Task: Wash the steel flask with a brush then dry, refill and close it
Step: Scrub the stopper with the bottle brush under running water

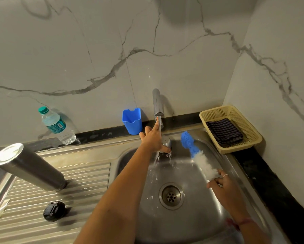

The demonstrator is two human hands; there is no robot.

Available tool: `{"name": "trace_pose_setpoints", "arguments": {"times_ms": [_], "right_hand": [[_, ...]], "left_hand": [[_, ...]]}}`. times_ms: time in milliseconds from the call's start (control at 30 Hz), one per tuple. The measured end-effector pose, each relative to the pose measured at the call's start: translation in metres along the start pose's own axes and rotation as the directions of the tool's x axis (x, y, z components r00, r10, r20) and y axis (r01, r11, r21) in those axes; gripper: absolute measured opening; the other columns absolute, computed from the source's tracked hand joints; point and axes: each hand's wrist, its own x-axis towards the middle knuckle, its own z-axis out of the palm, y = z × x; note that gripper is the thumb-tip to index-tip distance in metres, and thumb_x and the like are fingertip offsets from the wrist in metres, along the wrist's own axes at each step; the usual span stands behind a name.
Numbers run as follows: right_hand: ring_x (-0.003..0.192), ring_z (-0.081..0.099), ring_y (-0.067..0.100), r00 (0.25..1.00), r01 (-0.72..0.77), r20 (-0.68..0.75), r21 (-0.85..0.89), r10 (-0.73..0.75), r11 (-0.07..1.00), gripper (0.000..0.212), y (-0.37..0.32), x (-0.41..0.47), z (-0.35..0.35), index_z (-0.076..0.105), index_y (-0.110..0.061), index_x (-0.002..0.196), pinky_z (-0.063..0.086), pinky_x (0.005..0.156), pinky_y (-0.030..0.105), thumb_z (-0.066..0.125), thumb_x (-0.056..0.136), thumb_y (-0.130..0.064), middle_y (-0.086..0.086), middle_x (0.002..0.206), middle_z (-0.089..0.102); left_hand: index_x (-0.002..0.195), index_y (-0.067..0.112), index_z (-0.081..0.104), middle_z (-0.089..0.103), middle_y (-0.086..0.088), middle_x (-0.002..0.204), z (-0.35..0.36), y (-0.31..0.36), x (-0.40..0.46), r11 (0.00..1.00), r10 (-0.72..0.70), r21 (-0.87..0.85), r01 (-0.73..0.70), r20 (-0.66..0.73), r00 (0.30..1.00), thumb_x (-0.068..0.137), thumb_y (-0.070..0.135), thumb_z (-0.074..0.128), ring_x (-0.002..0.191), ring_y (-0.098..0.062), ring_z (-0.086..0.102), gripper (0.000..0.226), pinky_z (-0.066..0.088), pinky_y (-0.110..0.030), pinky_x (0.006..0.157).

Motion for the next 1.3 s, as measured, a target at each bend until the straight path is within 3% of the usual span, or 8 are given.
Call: {"name": "trace_pose_setpoints", "arguments": {"times_ms": [133, 367, 667, 833, 933, 1000, 1100, 1300], "right_hand": [[0.060, 0.056, 0.009, 1.000, 0.011, 0.014, -0.007, -0.011, 1.000, 0.019, -0.003, -0.001, 0.002, 0.068, -0.007, 0.102, 0.039, 0.052, 0.019, 0.064, 0.084, -0.007, -0.004, 0.072, 0.064], [0.063, 0.058, 0.007, 1.000, -0.002, 0.015, -0.054, 0.003, 0.999, 0.019, -0.001, 0.000, 0.002, 0.069, -0.008, 0.100, 0.042, 0.054, 0.021, 0.065, 0.082, -0.009, -0.015, 0.075, 0.062], [0.063, 0.064, 0.009, 0.999, -0.003, 0.033, -0.022, 0.004, 1.000, 0.019, 0.004, 0.001, 0.006, 0.068, -0.006, 0.101, 0.044, 0.055, 0.022, 0.064, 0.084, -0.012, -0.017, 0.070, 0.059], [0.060, 0.059, 0.009, 0.996, 0.006, 0.088, 0.142, -0.019, 0.990, 0.026, -0.002, -0.004, 0.000, 0.053, -0.037, 0.114, 0.045, 0.056, 0.021, 0.058, 0.089, -0.045, -0.007, 0.063, 0.063], [0.085, 0.058, 0.000, 0.995, 0.019, 0.095, 0.194, -0.038, 0.981, 0.027, -0.011, -0.005, -0.007, 0.053, -0.038, 0.120, 0.041, 0.064, 0.014, 0.051, 0.093, -0.040, -0.014, 0.096, 0.063], [0.075, 0.057, -0.002, 0.990, 0.010, 0.138, 0.206, -0.039, 0.978, 0.025, -0.017, -0.006, -0.011, 0.053, -0.039, 0.120, 0.042, 0.060, 0.014, 0.051, 0.095, -0.036, -0.015, 0.087, 0.064], [0.045, 0.049, 0.001, 0.974, 0.023, 0.217, 0.194, -0.066, 0.981, 0.025, -0.021, -0.005, -0.017, 0.055, -0.037, 0.120, 0.040, 0.048, 0.017, 0.052, 0.095, -0.034, -0.002, 0.054, 0.061], [0.040, 0.047, -0.002, 0.956, 0.137, 0.241, 0.145, -0.169, 0.980, 0.023, -0.042, 0.004, -0.016, 0.053, -0.036, 0.119, 0.038, 0.053, 0.016, 0.049, 0.097, -0.030, 0.005, 0.055, 0.065]], "left_hand": [[0.155, 0.015, 0.026, 0.005, 0.003, 0.164, 0.001, -0.003, -0.003, 0.998, 0.055, -0.019, -0.055, -0.021, 0.998, 0.071, 0.057, 0.080, 0.134, -0.028, 0.024, 0.108, 0.028, -0.043, 0.107], [0.136, 0.018, 0.054, -0.021, 0.005, 0.164, 0.014, -0.016, -0.004, 0.997, 0.060, -0.047, -0.065, -0.100, 0.993, 0.065, 0.063, 0.080, 0.140, -0.028, 0.018, 0.088, 0.030, -0.047, 0.107], [0.138, 0.025, 0.054, -0.012, 0.007, 0.165, 0.013, -0.017, -0.002, 0.994, 0.080, -0.078, -0.083, -0.042, 0.996, 0.067, 0.064, 0.079, 0.143, -0.029, 0.013, 0.084, 0.026, -0.047, 0.112], [0.134, 0.027, 0.056, -0.017, 0.002, 0.165, 0.024, -0.020, 0.001, 0.981, 0.109, -0.161, -0.109, -0.010, 0.994, 0.066, 0.061, 0.081, 0.145, -0.034, 0.012, 0.079, 0.029, -0.055, 0.113], [0.135, 0.022, 0.053, 0.029, -0.011, 0.159, 0.038, -0.027, -0.006, 0.915, 0.078, -0.398, -0.069, 0.006, 0.997, 0.069, 0.046, 0.085, 0.143, -0.034, 0.033, 0.077, 0.037, -0.048, 0.111], [0.132, 0.017, 0.053, 0.059, -0.005, 0.131, 0.046, -0.032, -0.016, 0.802, 0.020, -0.597, 0.003, 0.032, 0.999, 0.070, 0.027, 0.089, 0.122, -0.026, 0.057, 0.073, 0.047, -0.031, 0.096], [0.128, 0.020, 0.053, 0.062, 0.000, 0.122, 0.057, -0.037, -0.028, 0.686, -0.031, -0.727, 0.018, -0.004, 1.000, 0.068, 0.018, 0.090, 0.108, -0.016, 0.062, 0.071, 0.048, -0.019, 0.085], [0.128, 0.026, 0.057, 0.062, -0.003, 0.122, 0.071, -0.033, -0.041, 0.525, -0.111, -0.848, 0.071, 0.015, 0.994, 0.061, 0.023, 0.091, 0.097, -0.015, 0.069, 0.076, 0.060, -0.024, 0.077]]}}
